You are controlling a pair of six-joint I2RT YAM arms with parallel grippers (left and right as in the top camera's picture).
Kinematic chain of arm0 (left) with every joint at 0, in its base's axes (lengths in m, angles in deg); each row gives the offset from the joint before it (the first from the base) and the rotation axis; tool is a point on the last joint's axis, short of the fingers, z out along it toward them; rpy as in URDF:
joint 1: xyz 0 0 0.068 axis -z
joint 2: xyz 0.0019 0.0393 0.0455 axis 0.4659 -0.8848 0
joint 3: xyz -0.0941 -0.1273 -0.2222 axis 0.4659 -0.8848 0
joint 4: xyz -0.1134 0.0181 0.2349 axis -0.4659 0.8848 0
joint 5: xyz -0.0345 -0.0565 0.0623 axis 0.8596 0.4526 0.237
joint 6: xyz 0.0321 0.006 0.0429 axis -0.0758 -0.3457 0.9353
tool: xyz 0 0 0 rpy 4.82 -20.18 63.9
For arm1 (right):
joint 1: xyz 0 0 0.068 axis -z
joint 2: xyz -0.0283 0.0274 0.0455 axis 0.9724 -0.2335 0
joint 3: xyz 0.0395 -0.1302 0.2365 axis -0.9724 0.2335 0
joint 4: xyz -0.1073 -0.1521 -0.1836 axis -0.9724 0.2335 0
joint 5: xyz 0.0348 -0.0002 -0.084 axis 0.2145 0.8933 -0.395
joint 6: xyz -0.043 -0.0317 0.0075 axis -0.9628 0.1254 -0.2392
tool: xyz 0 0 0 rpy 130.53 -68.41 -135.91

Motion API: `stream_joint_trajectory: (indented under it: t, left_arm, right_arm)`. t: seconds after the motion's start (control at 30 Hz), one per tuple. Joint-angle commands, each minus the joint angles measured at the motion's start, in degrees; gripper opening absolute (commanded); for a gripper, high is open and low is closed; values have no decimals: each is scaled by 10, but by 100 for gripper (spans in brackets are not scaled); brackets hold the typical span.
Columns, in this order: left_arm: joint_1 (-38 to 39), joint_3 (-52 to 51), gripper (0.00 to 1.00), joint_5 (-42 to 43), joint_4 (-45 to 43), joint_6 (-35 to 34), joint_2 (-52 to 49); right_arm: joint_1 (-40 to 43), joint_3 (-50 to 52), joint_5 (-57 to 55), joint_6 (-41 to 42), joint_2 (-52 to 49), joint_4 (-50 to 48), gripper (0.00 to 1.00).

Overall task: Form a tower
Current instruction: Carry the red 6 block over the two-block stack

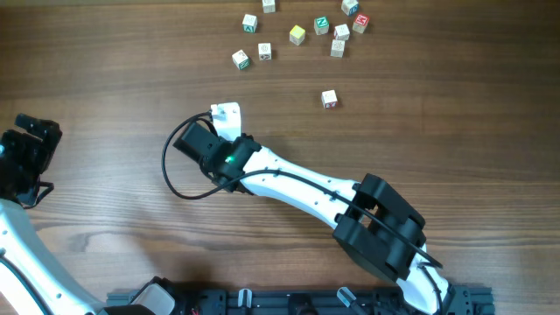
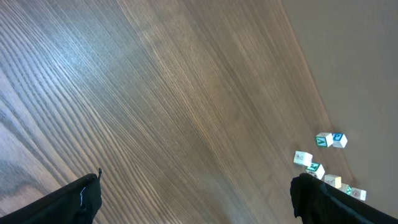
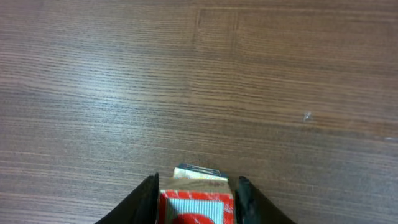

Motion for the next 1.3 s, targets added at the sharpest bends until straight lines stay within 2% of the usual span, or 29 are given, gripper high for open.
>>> stream_joint_trajectory:
  t: [0.0, 0.07, 0.17, 0.27, 0.37, 0.47, 0.53, 0.6, 0.7, 0.8, 1.03, 1.13, 1.23, 1.27]
  left_arm:
    - [1, 3, 100, -5, -1, -5, -4]
    - [1, 3, 100, -5, -1, -5, -4]
    - [1, 3, 100, -5, -1, -5, -4]
    - [1, 3, 100, -5, -1, -5, -4]
    - [1, 3, 100, -5, -1, -5, -4]
    - [1, 3, 100, -5, -1, -5, -4]
    - [1, 3, 100, -5, 1, -5, -4]
    - [1, 3, 100, -5, 1, -5, -4]
    - [1, 3, 100, -5, 2, -5, -4]
    - [1, 3, 100, -5, 5, -6, -4]
    - [1, 3, 100, -5, 12, -21, -4]
    - [1, 3, 100, -5, 12, -20, -4]
    - [1, 3, 100, -5, 12, -20, -4]
    - [1, 3, 100, -5, 12, -20, -4]
  right_arm:
    - [0, 2, 3, 4, -11, 1, 57]
    - [0, 2, 5, 3, -11, 1, 65]
    - [0, 2, 10, 3, -11, 0, 100]
    - [10, -29, 119, -3, -8, 29, 100]
    - [57, -121, 248, -6, -8, 165, 100]
    - [97, -212, 263, -19, -9, 263, 100]
    - [107, -214, 288, -21, -9, 271, 99]
    - [113, -214, 337, -85, -11, 271, 100]
    - [108, -214, 337, -123, -11, 280, 100]
    - [106, -201, 334, -108, -12, 234, 100]
    - [111, -202, 329, -35, -87, 260, 99]
    - [111, -210, 335, -29, -99, 258, 99]
    - [111, -274, 323, -30, -100, 307, 99]
    - [111, -324, 301, -29, -100, 356, 99]
